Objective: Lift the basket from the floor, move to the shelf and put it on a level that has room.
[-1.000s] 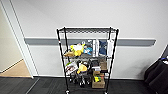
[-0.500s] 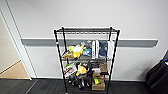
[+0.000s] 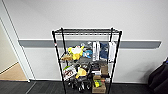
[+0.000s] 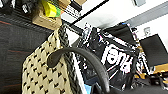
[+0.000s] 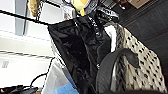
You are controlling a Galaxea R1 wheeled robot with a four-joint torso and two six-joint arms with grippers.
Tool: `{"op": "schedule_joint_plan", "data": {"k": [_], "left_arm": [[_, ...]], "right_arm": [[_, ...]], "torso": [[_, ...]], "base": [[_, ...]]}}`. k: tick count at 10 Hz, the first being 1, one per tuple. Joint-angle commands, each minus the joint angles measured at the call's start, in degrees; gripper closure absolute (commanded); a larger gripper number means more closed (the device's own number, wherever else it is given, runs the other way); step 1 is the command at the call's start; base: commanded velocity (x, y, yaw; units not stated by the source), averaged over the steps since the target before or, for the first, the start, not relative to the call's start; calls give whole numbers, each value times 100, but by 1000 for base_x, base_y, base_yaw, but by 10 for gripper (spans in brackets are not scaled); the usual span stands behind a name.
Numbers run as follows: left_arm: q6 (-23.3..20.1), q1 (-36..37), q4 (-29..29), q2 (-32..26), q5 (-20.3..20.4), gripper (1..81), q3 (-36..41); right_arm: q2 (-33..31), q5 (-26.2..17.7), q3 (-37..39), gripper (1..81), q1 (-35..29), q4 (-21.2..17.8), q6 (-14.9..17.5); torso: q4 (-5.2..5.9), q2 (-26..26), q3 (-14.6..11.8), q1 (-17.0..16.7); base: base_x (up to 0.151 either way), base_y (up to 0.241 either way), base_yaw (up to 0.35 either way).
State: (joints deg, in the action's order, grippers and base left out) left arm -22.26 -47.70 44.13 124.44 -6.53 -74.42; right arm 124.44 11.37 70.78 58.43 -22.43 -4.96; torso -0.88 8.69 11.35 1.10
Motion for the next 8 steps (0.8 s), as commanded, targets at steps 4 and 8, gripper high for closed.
{"op": "schedule_joint_plan", "data": {"k": [4,8], "left_arm": [[-6,705,52,-156,-331,811,182],[-6,705,52,-156,-331,811,191]], "right_arm": [[-189,-171,-329,811,-635,142,-5],[-189,-171,-320,811,-634,142,-5]], "torso": [[0,0,2,0],[0,0,0,-2]], "base": [[125,0,0],[125,0,0]]}}
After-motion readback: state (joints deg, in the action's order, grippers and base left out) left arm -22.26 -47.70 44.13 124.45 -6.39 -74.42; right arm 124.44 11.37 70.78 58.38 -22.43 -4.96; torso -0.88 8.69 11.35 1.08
